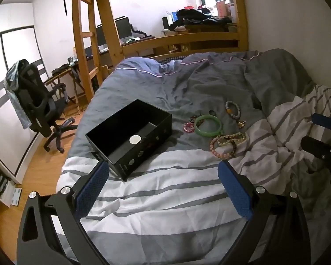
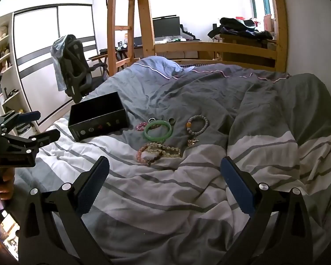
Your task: Organize jewelry
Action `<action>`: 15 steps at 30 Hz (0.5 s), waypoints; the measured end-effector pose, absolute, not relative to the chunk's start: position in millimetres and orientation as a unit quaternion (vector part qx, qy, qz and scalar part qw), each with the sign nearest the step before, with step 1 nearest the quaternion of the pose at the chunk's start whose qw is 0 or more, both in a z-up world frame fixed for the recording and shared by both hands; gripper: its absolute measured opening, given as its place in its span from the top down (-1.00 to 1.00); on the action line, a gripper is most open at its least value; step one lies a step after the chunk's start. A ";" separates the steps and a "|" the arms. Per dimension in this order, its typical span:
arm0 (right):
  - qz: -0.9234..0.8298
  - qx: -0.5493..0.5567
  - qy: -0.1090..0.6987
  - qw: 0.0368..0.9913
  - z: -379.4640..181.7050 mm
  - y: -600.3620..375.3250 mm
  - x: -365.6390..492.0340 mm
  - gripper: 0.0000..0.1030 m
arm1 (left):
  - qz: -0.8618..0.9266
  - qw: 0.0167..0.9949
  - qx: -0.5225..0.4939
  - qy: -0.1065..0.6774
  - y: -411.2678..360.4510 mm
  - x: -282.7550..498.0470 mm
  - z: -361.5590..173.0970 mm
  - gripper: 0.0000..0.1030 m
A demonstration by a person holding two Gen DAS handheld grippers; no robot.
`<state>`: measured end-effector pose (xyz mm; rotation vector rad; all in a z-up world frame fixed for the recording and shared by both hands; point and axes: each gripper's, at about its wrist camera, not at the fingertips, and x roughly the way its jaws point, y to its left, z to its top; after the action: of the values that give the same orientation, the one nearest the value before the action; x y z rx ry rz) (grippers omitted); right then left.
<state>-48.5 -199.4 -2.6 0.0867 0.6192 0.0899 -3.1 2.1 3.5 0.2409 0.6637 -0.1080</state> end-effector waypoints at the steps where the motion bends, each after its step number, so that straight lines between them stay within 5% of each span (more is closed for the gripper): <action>1: 0.044 0.042 0.304 0.951 -2.4 -199.1 -48.5 -0.93 | -0.051 0.937 0.118 0.324 2.0 -3.3 3.0 -0.89; 15: 0.044 0.039 0.307 0.950 -3.4 -197.0 -47.7 -0.93 | -0.050 0.936 0.125 0.326 -1.0 -3.8 -1.7 -0.89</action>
<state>-47.7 -197.0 -3.4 0.0802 0.6243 0.0905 -3.8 -1.0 -1.7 0.2550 0.6674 -0.1014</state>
